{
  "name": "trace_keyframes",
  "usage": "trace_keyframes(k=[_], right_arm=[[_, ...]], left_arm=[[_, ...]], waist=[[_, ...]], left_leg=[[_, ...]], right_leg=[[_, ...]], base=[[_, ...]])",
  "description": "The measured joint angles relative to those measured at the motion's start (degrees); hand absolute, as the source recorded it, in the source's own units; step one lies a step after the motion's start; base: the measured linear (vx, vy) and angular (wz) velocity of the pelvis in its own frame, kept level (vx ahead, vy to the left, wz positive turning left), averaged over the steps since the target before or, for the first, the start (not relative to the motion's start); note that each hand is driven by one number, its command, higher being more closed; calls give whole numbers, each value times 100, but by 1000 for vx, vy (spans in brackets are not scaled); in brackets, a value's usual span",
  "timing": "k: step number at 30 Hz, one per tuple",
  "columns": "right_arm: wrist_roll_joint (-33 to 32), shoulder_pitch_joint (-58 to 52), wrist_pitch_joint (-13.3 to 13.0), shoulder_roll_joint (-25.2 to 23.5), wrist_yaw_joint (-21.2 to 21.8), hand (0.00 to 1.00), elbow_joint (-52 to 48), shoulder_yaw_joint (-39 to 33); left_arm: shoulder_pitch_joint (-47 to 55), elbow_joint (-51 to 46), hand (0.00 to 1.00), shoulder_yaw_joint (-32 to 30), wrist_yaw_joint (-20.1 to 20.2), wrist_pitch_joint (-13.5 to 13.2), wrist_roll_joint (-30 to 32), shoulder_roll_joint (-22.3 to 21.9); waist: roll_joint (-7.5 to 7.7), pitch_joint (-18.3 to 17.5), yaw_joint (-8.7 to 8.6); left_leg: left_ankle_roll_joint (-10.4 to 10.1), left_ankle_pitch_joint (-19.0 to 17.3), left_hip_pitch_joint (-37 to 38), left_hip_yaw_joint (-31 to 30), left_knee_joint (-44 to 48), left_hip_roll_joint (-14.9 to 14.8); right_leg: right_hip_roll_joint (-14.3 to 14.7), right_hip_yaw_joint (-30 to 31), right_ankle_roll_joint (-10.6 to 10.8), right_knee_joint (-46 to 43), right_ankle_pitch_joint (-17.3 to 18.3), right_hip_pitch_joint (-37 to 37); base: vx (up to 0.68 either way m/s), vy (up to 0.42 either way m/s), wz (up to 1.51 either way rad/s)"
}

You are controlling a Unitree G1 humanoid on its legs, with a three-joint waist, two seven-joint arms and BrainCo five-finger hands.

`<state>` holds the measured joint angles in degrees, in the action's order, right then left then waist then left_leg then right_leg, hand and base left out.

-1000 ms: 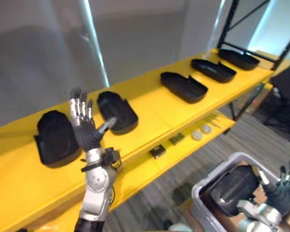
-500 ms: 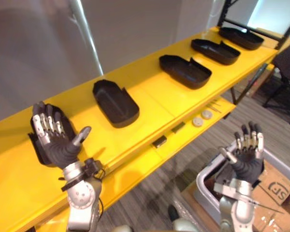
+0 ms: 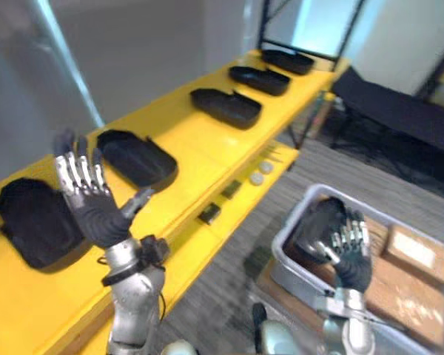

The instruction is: Walk over and take plastic housings, then place them on the shelf

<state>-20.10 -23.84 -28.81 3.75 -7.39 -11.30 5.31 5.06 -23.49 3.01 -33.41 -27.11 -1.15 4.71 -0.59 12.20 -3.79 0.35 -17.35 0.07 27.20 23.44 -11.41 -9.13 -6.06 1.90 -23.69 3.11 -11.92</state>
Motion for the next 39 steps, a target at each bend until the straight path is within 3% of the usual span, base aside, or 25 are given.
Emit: trace_keyframes(k=[3,4,5,6,9,11,12,13,15,17,19,21,23,25,26,28,31,33,36,39], right_arm=[[3,156,60,-70,-16,0,351,45],[4,186,81,-122,-24,0,501,68],[8,170,151,-145,-27,0,583,106],[10,206,250,-124,-27,0,728,152],[18,334,397,119,33,0,971,155],[33,462,495,126,134,0,1200,205],[61,531,516,126,149,0,1277,270],[78,632,515,121,204,0,1282,292],[78,775,514,162,232,0,1340,269],[78,730,515,171,229,0,1349,242],[69,564,516,177,205,0,1343,66],[68,466,515,191,186,0,1345,-20],[71,491,516,207,54,0,1349,-134],[77,583,518,241,-33,0,1364,-253],[151,820,524,307,-137,0,1491,-342],[198,1149,569,351,-186,0,1658,-455],[281,2062,815,592,-445,0,2429,-721],[278,2980,1079,921,-749,0,3166,-886],[269,4411,1443,1513,-1061,0,4212,-961],[213,5415,1684,2009,-1215,0,5059,-1084]], left_arm=[[167,63,0,-254,36,164,-88,8],[276,124,0,-329,64,208,-132,12],[364,154,0,-371,88,233,-141,43],[445,293,0,-441,107,256,-181,-29],[647,385,0,-544,105,313,-390,-297],[629,384,0,-765,76,185,-557,-297],[559,378,0,-974,20,75,-565,-290],[458,337,0,-1108,-159,-35,-537,-296],[411,331,0,-1087,-246,-50,-594,-334],[505,275,0,-966,-214,-21,-762,-402],[649,244,0,-767,70,4,-788,-472],[769,244,0,-707,351,111,-796,-471],[860,295,0,-599,855,422,-868,-429],[859,557,0,-451,1155,573,-1034,-309],[833,1021,0,-327,1389,817,-1022,-149],[820,1543,0,-157,1529,1110,-1025,-32],[811,2537,0,375,1645,1585,-1006,63],[810,3267,0,755,1691,1937,-912,126],[691,4095,0,915,1790,2069,-1034,158],[605,4483,0,946,1835,2034,-1034,157]], waist=[[104,-68,45],[193,-124,104],[339,-213,149],[331,-308,205],[-67,-402,309],[-123,-415,319],[-110,-352,316],[-50,-250,316],[-110,-54,292],[-118,38,285],[-93,56,261],[-86,61,279],[-101,69,267],[-130,87,271],[-170,109,268],[-196,125,270],[-156,167,306],[-209,260,338],[-353,622,461],[-491,870,625]], left_leg=[[-112,525,-31,224,-618,22],[-187,684,-34,323,-743,37],[-283,751,-86,333,-758,102],[-299,862,-211,224,-805,107],[-468,1143,-217,87,-1199,-44],[-475,1147,-216,246,-1091,-216],[-476,1143,-259,332,-920,-364],[-484,1133,-454,259,-680,-483],[-491,1118,-571,-30,-627,-567],[-545,1025,-506,-236,-777,-554],[-633,943,-476,-326,-814,-499],[-684,910,-436,-335,-820,-423],[-720,885,-439,-482,-851,-229],[-711,881,-453,-564,-855,-122],[-692,864,-524,-684,-747,-63],[-667,804,-593,-1102,-687,6],[-653,793,-622,-1178,-692,114],[-641,787,-613,-1277,-671,185],[-629,781,-671,-1437,-567,223],[-613,803,-850,-1599,-496,264]], right_leg=[[-521,-345,-23,-580,295,295],[-708,-424,-32,-588,277,583],[-854,-484,-24,-463,-49,805],[-755,-575,190,-93,95,813],[-456,-766,213,574,77,813],[-290,-851,364,981,0,899],[-147,-985,585,1429,-141,1024],[-21,-993,570,1867,-228,1036],[133,-903,493,2061,-428,965],[235,-752,454,2245,-553,946],[241,-711,467,2475,-698,998],[195,-650,487,2548,-743,1012],[63,-626,553,2601,-802,1013],[-15,-627,587,2615,-842,1013],[-72,-624,628,2637,-883,1007],[-77,-595,647,2707,-977,998],[-162,-610,693,2751,-1042,1032],[-216,-669,721,2756,-1063,1122],[-246,-757,724,2756,-1115,1200],[-274,-899,723,2756,-1153,1150]], base=[[-30,-159,-48],[-1,-269,-36],[-20,-350,-47],[-19,-312,-46],[-19,-249,-67],[-28,-163,-67],[-109,-241,-93],[-123,-205,-72],[-175,-133,-54],[-142,-23,-50],[-108,18,-24],[-82,42,-14],[-70,80,-5],[-41,71,4],[-47,85,-2],[-35,65,-7],[-23,43,7],[-36,38,17],[-84,18,17],[-104,11,29]])
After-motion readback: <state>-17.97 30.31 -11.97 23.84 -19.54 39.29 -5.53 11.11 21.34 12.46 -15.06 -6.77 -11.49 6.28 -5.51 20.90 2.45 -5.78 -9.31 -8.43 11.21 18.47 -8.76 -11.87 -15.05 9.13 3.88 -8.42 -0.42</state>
